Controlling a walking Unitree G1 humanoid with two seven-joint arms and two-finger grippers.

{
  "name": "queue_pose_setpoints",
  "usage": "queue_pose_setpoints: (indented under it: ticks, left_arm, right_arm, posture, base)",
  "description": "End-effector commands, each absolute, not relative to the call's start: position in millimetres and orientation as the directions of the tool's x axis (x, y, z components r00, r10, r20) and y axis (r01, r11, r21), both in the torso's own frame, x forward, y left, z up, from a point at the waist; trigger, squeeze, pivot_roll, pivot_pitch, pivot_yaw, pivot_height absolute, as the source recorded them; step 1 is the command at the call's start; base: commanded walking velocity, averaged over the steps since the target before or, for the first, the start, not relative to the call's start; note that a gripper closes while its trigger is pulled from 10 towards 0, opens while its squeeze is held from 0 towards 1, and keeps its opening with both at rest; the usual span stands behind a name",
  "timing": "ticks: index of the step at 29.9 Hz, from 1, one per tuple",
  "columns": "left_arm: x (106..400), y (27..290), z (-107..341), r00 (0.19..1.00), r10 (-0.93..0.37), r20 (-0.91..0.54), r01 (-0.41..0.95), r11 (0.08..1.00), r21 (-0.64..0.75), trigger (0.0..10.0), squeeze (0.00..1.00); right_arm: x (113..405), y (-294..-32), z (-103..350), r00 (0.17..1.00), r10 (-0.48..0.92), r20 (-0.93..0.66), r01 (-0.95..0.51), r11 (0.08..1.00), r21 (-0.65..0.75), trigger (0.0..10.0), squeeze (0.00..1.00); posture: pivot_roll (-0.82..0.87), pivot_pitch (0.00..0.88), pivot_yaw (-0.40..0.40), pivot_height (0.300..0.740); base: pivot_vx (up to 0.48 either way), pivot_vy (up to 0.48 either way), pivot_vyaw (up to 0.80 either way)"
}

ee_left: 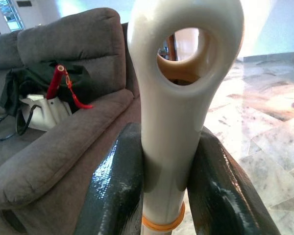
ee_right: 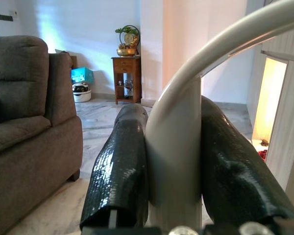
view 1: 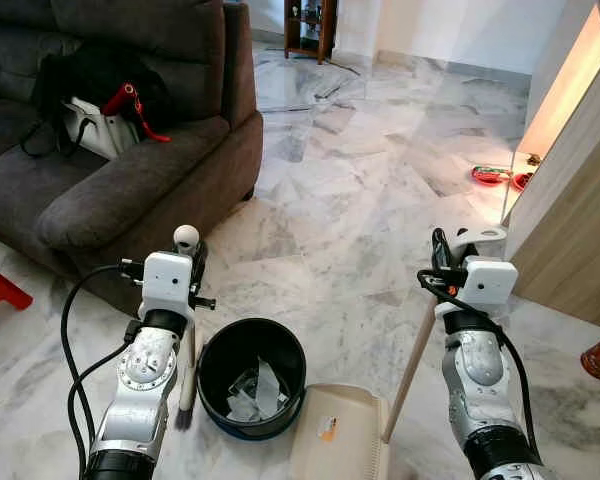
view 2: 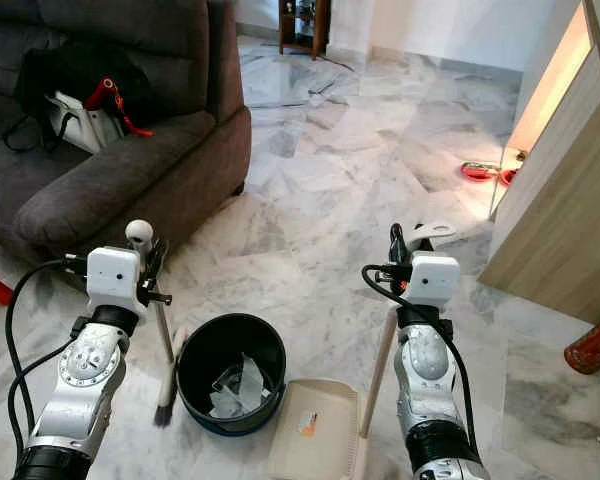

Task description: Sweep floor

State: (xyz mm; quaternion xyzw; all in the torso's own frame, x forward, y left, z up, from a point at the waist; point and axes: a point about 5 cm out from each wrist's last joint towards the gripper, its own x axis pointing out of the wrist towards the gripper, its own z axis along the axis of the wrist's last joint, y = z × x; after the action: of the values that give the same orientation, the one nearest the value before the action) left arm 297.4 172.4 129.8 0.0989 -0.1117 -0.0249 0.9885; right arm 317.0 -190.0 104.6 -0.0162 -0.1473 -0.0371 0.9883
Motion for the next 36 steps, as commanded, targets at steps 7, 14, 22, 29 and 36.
queue_pose_setpoints:
  ticks: [7, 14, 22, 29, 36]
  left_arm:
    - [296.4, 165.1, 130.9, 0.966, -0.106, 0.238, 0.064, 0.982, 0.177, 10.0, 0.00]
    - [296.5, 164.9, 131.7, 0.964, -0.108, 0.243, 0.065, 0.982, 0.177, 10.0, 0.00]
    - [296.2, 164.4, 133.1, 0.963, -0.106, 0.249, 0.063, 0.982, 0.176, 10.0, 0.00]
    - [296.5, 164.6, 132.9, 0.963, -0.108, 0.249, 0.064, 0.982, 0.178, 10.0, 0.00]
    - [297.2, 165.3, 133.5, 0.961, -0.111, 0.253, 0.067, 0.982, 0.177, 10.0, 0.00]
  right_arm:
    - [319.1, -189.3, 108.7, 0.946, -0.065, 0.316, 0.078, 0.997, -0.029, 10.0, 0.00]
    - [319.8, -188.7, 109.0, 0.946, -0.062, 0.318, 0.076, 0.997, -0.033, 10.0, 0.00]
    - [319.1, -190.7, 109.1, 0.946, -0.061, 0.320, 0.078, 0.996, -0.040, 10.0, 0.00]
    - [319.6, -190.6, 110.1, 0.945, -0.056, 0.322, 0.074, 0.996, -0.045, 10.0, 0.00]
    - [319.2, -197.8, 112.6, 0.941, -0.072, 0.332, 0.094, 0.994, -0.050, 10.0, 0.00]
  posture:
    - [0.14, 0.064, -0.007, 0.740]
    - [0.14, 0.064, -0.004, 0.740]
    - [0.14, 0.083, -0.009, 0.740]
    - [0.13, 0.074, -0.005, 0.740]
    - [0.13, 0.062, 0.002, 0.740]
  base:
    - [0.000, 0.000, 0.00]
    - [0.000, 0.000, 0.00]
    - [0.000, 0.000, 0.00]
    - [0.000, 0.000, 0.00]
    - [0.000, 0.000, 0.00]
